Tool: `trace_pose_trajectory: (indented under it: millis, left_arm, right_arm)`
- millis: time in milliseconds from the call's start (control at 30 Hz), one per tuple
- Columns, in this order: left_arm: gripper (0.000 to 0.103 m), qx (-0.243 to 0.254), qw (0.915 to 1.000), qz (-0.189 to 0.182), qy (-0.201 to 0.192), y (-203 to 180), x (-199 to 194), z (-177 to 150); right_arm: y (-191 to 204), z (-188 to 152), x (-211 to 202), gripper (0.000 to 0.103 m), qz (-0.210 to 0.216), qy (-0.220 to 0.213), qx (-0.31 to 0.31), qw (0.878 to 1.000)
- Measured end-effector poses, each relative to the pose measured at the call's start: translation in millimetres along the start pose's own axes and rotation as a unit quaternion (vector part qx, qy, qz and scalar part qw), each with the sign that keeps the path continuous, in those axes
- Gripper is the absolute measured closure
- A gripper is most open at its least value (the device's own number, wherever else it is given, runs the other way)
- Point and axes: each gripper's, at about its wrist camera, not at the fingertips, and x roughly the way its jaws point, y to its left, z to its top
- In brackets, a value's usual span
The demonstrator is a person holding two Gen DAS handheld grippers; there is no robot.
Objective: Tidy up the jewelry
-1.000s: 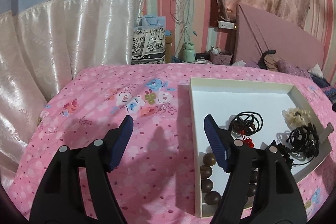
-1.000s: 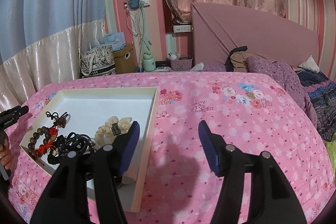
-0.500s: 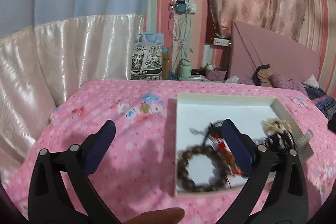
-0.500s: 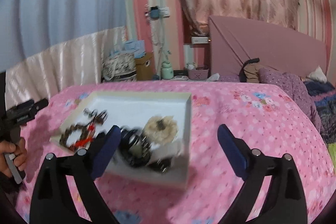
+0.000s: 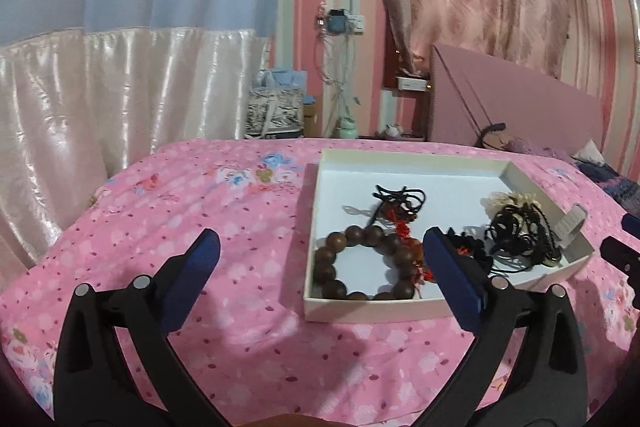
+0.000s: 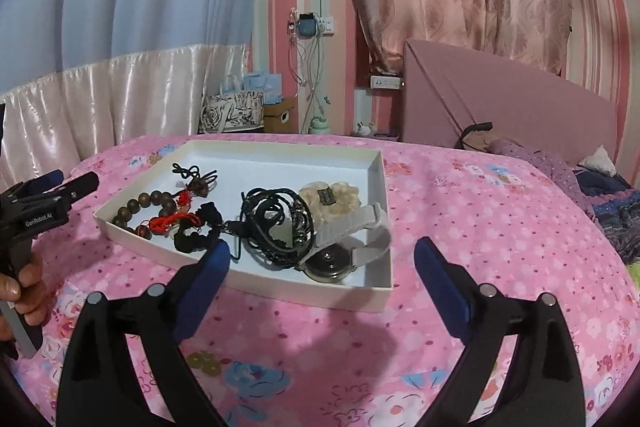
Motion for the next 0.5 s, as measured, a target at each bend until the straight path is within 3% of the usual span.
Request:
trace_pose_trajectory:
  millis: [133,500]
  left_arm:
    - [0.003,0.0,0.9998,0.019,-0.004,0.0,-0.9,0.4]
    - [0.003,0.011,0.9996,0.012,-0.021,-4.1,-10.0,0.0]
  right_arm:
    - [-3.6,-0.8,0.2,0.01,0.004,0.001,0.008,1.0]
    - [0.9,-3.3,6.1,0.01,-0.005,0.017,0.006,1.0]
